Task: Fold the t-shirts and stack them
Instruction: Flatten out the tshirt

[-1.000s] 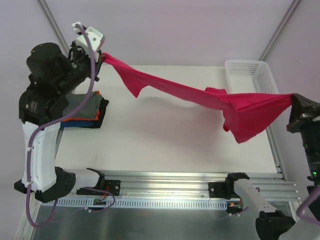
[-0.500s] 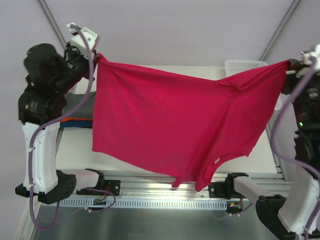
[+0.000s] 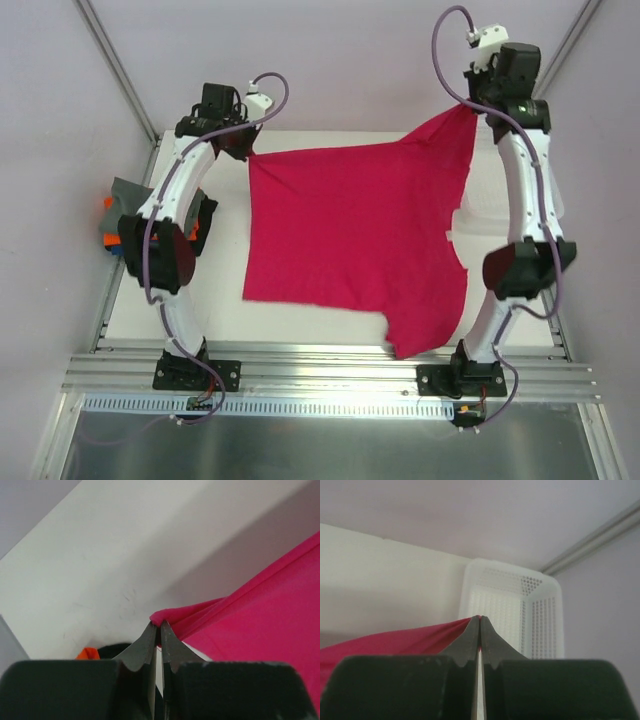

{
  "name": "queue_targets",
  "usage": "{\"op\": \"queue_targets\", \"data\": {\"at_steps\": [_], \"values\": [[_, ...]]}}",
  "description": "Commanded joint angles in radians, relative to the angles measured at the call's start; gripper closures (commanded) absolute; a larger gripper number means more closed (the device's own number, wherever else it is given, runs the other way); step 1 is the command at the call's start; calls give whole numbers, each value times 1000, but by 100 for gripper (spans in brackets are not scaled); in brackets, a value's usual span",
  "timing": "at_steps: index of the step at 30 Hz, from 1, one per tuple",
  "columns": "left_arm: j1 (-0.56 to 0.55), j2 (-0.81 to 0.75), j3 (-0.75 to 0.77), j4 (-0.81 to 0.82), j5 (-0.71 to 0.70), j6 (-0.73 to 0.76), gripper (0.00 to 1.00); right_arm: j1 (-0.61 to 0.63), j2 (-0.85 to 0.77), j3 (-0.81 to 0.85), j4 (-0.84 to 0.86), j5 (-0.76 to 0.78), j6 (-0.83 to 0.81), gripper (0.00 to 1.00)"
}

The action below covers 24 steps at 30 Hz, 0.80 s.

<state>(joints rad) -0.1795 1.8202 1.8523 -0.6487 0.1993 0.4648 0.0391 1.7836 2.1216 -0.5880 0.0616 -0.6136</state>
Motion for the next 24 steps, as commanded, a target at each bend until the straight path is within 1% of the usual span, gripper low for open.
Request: {"op": "queue_targets", "data": {"at_steps": [1,2,3,4,5,6,7,10,16,24], "values": [[41,161,197,81,-15,20,100,4,170,269,59,-2,0,100],[43,198,237,81,-14,31,100,8,222,346,50,1,-2,99],[44,233,301,81,-15,38,100,16,256,357,59,7,-18,99],[44,296,332,81,-17,49,100,36,292,347,74,13,-31,99],[44,324,359,81,-17,73,100,47,295,325,120,18,-43,99],[44,352,410,81,-17,83,100,54,298,269,141,20,-57,99],[44,397,433,81,-20,90,100,68,307,250,154,21,-58,99],[45,453,479,83,-5,104,100,74,332,222,162,29,-34,100],[44,501,495,87,-8,100,100,74,372,193,151,37,6,99],[46,493,455,92,-43,48,100,64,396,158,140,33,-8,99]]}}
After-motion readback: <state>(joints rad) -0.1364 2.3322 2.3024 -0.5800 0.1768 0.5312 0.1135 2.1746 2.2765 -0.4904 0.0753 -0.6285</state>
